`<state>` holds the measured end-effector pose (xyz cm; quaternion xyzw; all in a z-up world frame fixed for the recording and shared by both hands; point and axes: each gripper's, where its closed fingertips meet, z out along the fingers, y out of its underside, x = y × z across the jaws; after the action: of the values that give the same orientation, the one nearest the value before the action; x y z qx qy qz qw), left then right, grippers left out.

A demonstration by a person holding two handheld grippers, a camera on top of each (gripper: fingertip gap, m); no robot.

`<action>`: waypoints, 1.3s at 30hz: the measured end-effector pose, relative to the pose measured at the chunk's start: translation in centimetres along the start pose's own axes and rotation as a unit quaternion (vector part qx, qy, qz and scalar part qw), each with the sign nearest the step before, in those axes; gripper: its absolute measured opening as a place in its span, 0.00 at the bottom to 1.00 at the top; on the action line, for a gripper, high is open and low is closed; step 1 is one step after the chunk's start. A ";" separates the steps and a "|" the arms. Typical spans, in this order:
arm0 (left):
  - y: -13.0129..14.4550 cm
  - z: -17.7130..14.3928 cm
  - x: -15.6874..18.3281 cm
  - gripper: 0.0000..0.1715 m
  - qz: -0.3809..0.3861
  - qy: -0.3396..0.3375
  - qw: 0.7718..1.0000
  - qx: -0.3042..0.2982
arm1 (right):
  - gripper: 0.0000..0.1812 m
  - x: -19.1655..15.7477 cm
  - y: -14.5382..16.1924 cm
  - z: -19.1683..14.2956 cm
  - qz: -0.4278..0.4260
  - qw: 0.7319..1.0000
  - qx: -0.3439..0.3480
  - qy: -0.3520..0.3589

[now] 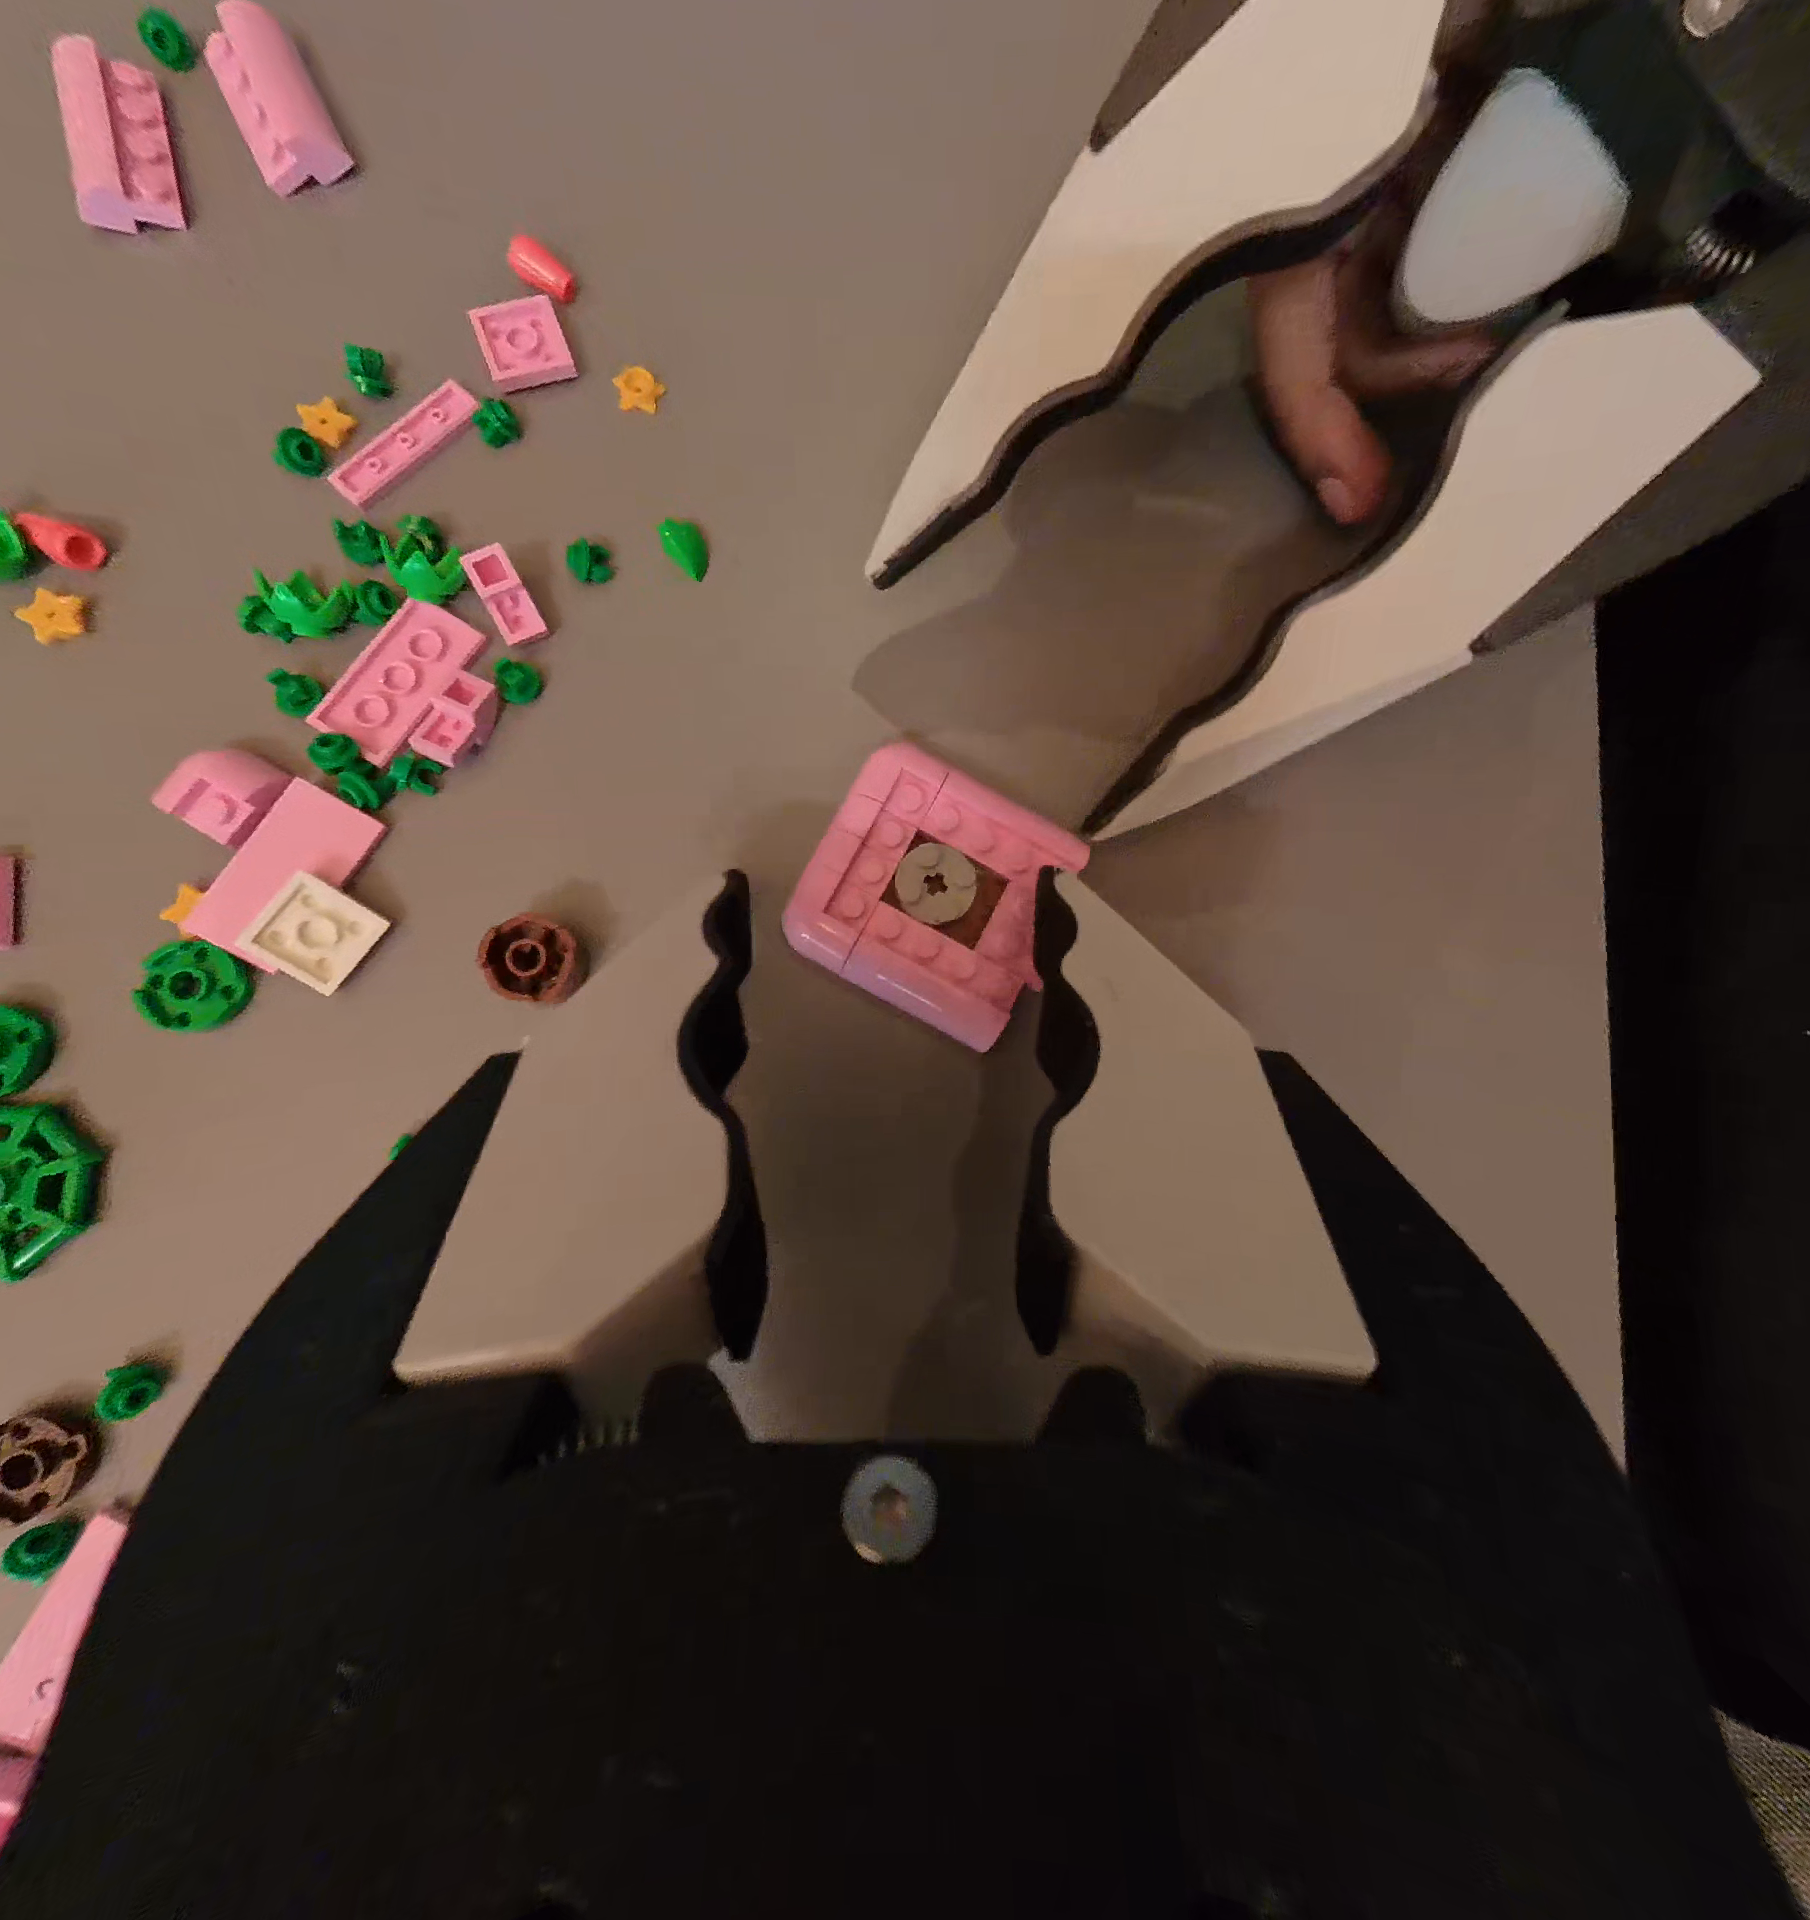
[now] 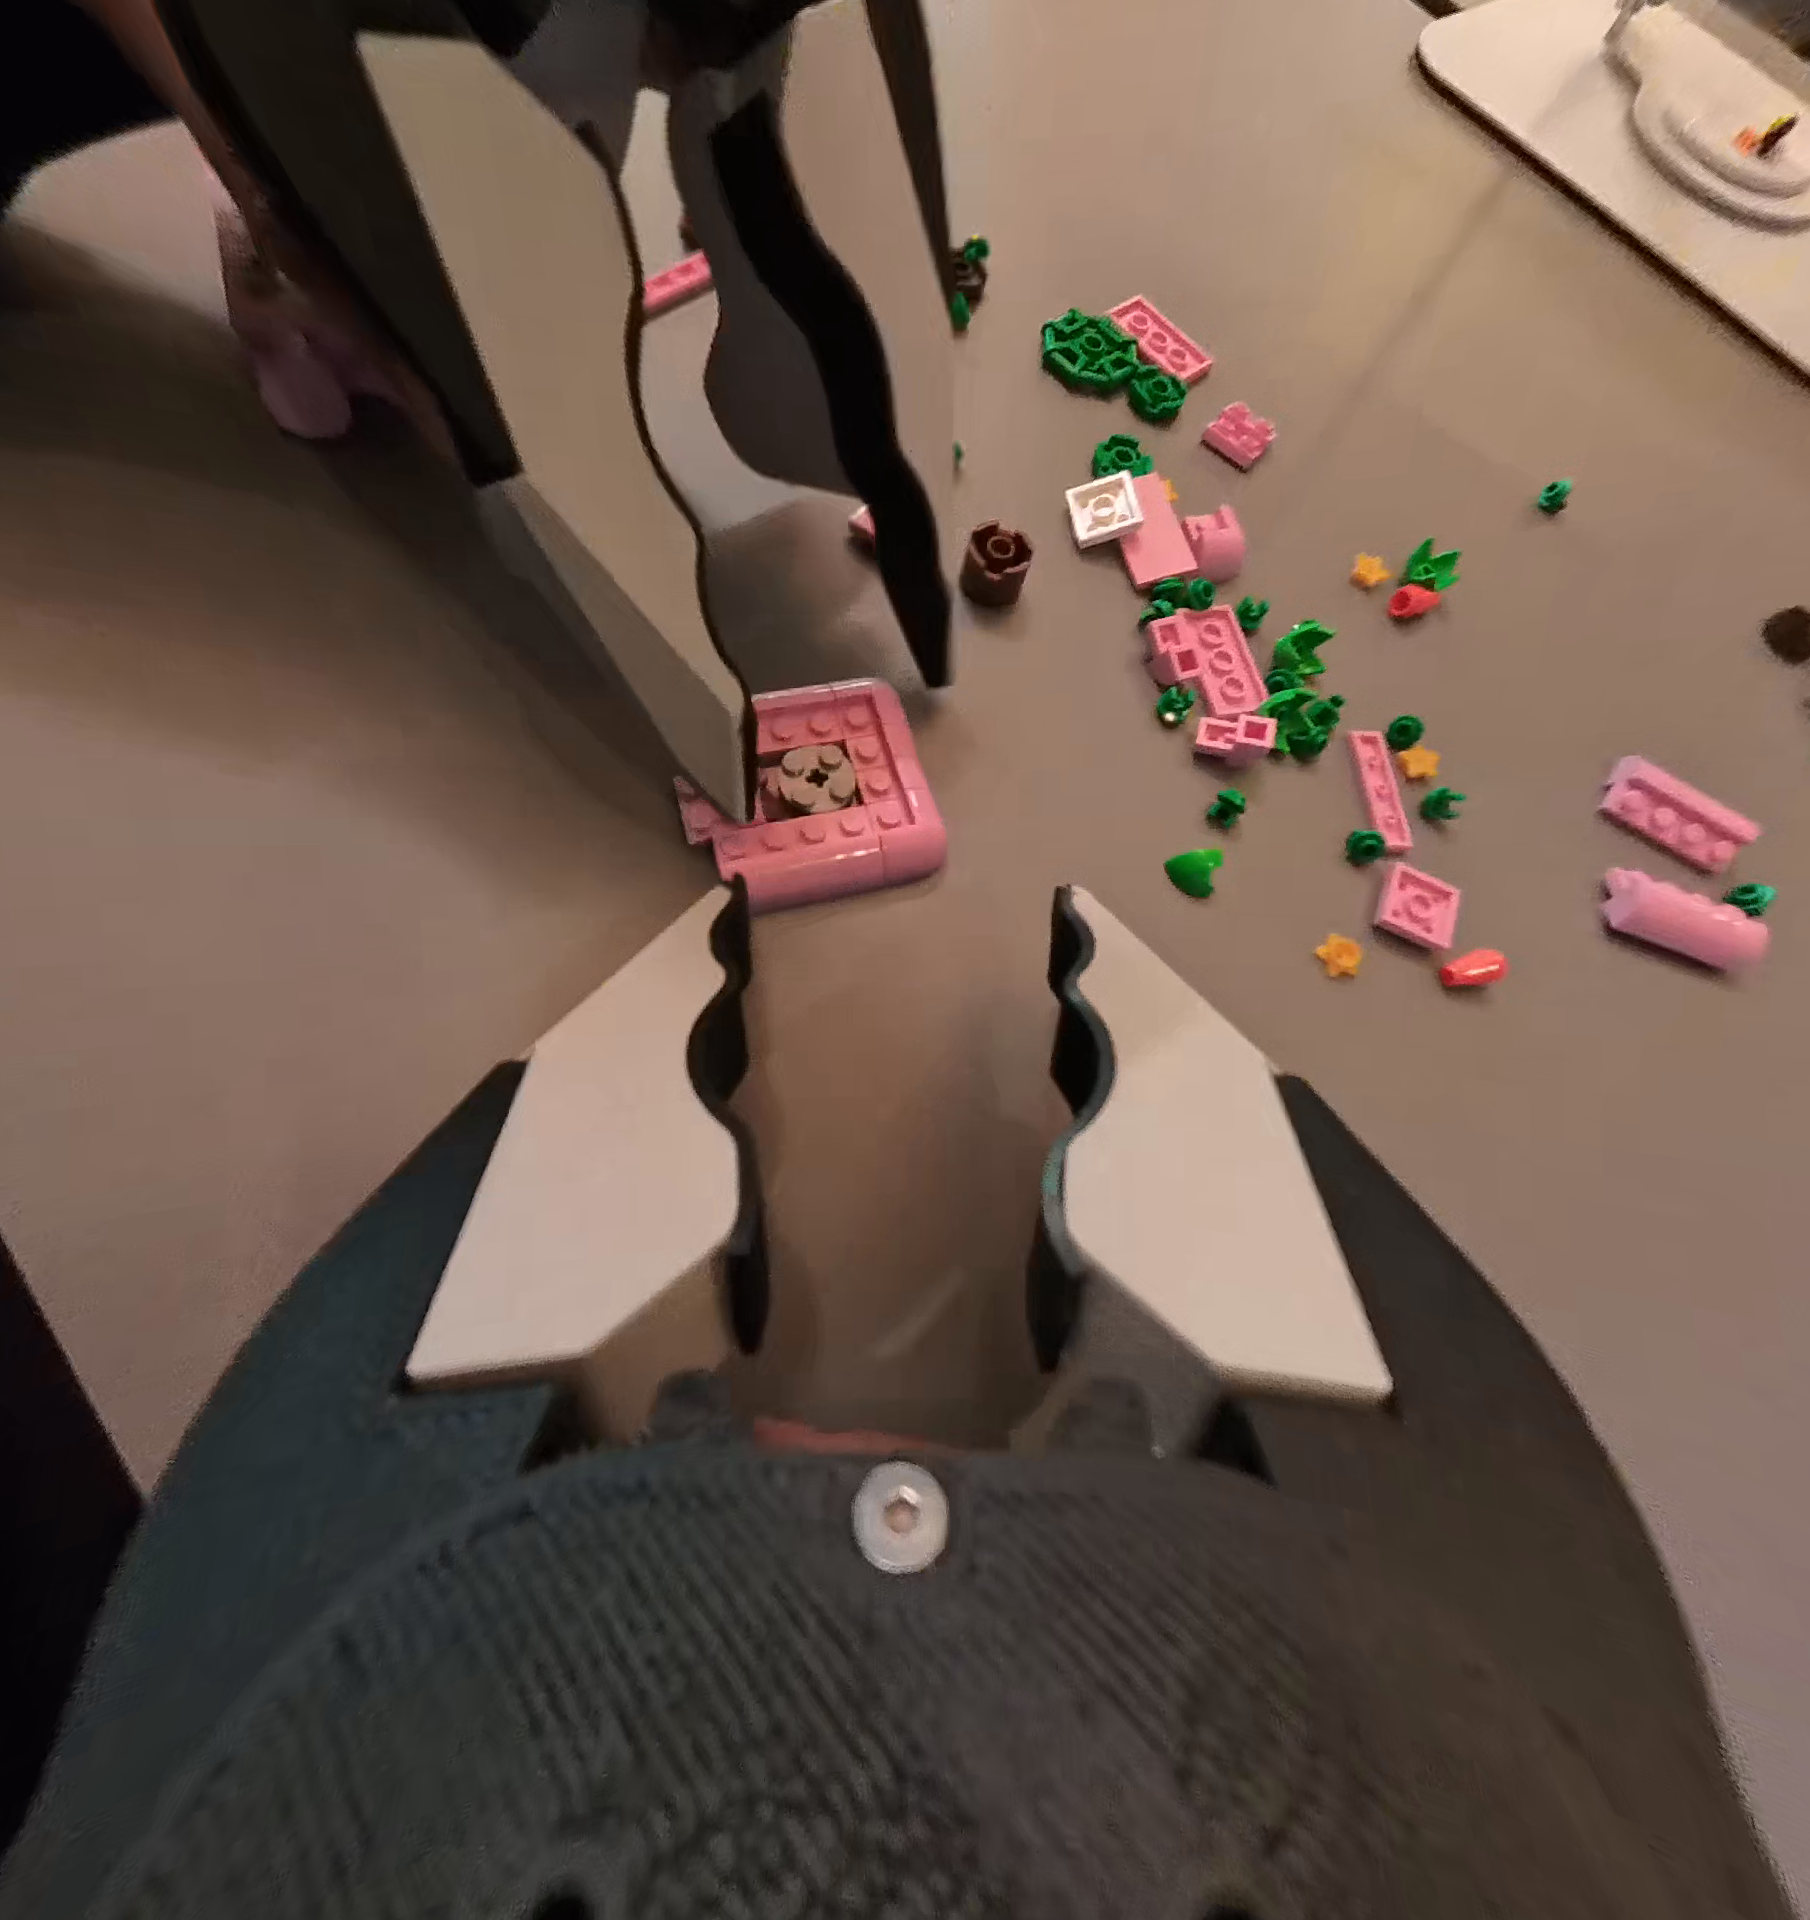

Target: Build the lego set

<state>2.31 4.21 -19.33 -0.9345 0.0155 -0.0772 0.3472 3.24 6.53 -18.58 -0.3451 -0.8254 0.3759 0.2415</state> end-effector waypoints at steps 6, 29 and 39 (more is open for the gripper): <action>0.0 -0.5 -0.1 0.31 -0.003 0.008 1.000 0.011 | 0.31 -0.4 -0.8 -0.5 0.029 0.999 0.027 -0.025; 2.5 -1.2 1.9 0.32 0.061 0.038 0.996 -0.057 | 0.38 -0.6 -0.1 0.7 -0.061 0.998 -0.005 -0.008; 0.7 -2.6 1.3 0.28 0.063 0.014 0.998 -0.009 | 0.42 0.4 1.1 -0.3 -0.031 0.999 -0.014 -0.013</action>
<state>3.24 1.87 -17.70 -0.9335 0.0797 -0.0681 0.3430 3.63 7.48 -19.19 -0.3180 -0.8440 0.3610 0.2372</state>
